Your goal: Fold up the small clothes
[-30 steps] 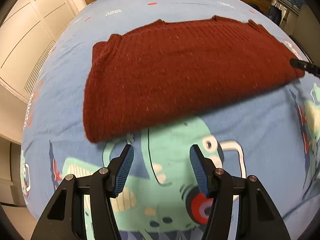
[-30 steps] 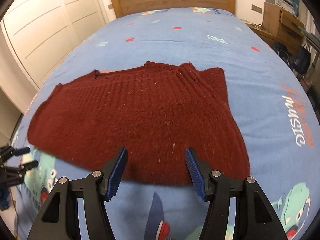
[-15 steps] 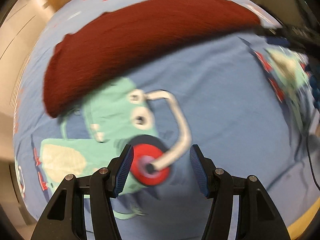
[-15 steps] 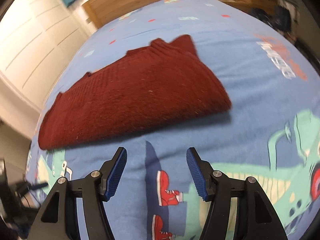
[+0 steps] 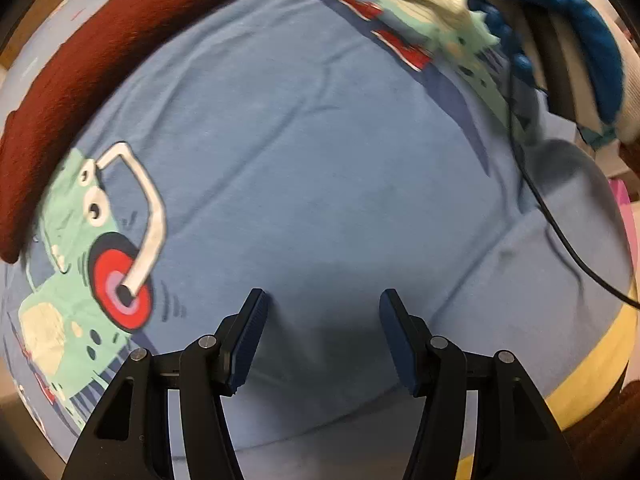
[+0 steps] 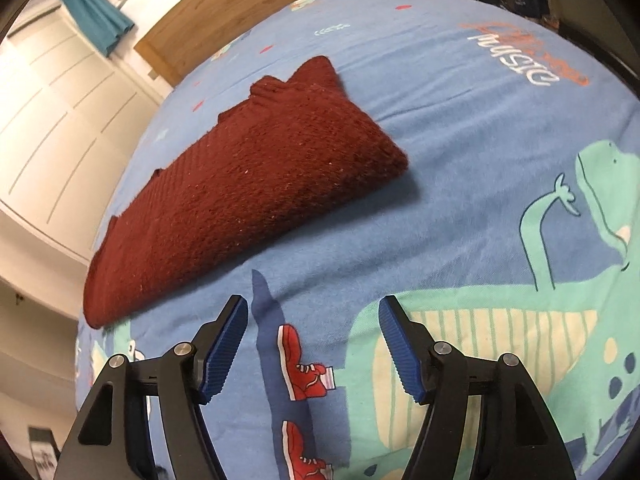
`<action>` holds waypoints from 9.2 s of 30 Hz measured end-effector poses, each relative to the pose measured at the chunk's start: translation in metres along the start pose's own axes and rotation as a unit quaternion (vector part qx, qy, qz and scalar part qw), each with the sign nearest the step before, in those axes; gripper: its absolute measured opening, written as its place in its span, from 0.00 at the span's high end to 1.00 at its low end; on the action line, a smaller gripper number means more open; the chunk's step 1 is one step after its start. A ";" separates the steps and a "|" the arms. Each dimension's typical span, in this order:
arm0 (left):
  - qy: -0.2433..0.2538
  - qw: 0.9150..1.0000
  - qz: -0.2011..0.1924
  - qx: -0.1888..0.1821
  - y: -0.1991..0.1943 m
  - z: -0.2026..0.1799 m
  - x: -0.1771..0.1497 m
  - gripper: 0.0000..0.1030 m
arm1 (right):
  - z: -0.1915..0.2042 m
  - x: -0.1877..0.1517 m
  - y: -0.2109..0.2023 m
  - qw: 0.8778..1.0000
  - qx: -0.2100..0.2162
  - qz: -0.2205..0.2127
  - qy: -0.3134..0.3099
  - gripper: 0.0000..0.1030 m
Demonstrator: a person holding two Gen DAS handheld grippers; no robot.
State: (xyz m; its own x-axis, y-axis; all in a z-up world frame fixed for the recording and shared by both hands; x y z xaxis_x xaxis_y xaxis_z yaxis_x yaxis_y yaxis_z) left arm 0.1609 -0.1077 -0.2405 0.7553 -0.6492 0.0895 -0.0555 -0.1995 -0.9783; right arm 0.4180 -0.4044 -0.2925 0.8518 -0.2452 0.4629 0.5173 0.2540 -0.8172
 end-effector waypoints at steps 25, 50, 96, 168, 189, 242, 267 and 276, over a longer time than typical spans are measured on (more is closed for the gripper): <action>0.024 0.999 0.018 -0.013 0.009 -0.055 -0.032 0.49 | -0.011 0.001 0.002 0.998 0.041 -0.023 0.047 0.21; 0.064 0.995 0.046 -0.055 0.057 -0.118 -0.057 0.49 | -0.016 -0.001 0.000 0.997 0.048 -0.024 0.057 0.20; 0.067 0.994 0.052 -0.063 0.061 -0.096 -0.055 0.49 | -0.032 -0.011 -0.011 0.993 0.062 -0.028 0.099 0.20; -0.432 0.870 -0.236 -0.032 -0.181 0.236 -0.148 0.49 | 0.173 0.163 0.029 0.967 0.181 -0.027 0.179 0.79; -0.499 0.829 -0.246 -0.060 -0.162 0.279 -0.226 0.49 | 0.433 -0.013 0.100 0.932 0.064 -0.002 -0.356 0.78; -0.406 0.874 -0.263 -0.042 -0.180 0.285 -0.159 0.44 | 0.447 -0.069 0.061 0.904 -0.017 -0.026 -0.426 0.36; -0.348 0.864 -0.300 -0.207 -0.121 0.371 0.024 0.32 | 0.271 0.043 0.082 0.986 0.105 0.049 -0.122 0.00; -0.341 0.838 -0.326 -0.273 -0.106 0.393 0.023 0.22 | 0.281 0.024 0.115 0.972 0.184 0.110 -0.094 0.00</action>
State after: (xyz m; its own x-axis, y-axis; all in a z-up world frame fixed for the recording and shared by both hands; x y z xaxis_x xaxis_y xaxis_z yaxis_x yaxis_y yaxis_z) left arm 0.4411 0.1867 -0.2076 0.9286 0.2619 0.2630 0.3647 -0.7759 -0.5148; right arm 0.5211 -0.1182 -0.2785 0.9274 0.0207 0.3735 0.2850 0.6075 -0.7414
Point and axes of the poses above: each gripper's, at about its wrist camera, not at the fingertips, and y roughly the way its jaws point, z to its left, x to its top, the point moved 8 cm from there along y, roughly the way its jaws point, and after that the axes turned 8 degrees about -x, right-handed, at the moved point
